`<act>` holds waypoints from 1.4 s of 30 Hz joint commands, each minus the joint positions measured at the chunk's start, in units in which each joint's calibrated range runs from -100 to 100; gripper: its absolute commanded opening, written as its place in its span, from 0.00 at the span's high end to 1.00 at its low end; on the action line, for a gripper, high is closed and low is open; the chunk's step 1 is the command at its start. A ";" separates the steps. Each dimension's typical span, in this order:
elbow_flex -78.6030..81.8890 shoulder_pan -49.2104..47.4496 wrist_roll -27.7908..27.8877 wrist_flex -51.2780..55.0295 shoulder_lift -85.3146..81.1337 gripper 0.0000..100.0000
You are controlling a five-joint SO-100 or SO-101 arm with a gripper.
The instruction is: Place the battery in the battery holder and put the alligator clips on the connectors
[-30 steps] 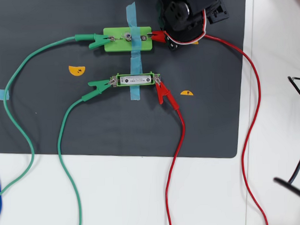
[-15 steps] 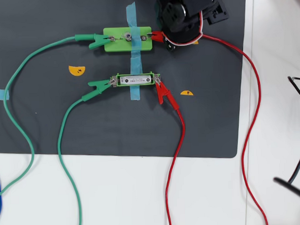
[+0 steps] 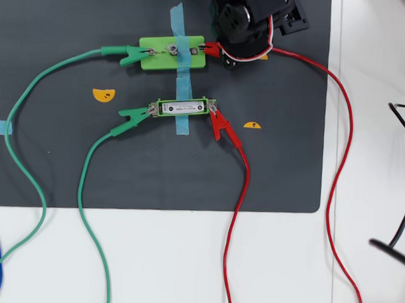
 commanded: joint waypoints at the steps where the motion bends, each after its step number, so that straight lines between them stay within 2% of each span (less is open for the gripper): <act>1: -0.32 1.54 -0.46 0.28 -0.61 0.99; 29: -0.14 1.64 3.71 0.28 -0.61 0.99; 42: -0.41 4.77 4.86 0.28 -0.95 0.99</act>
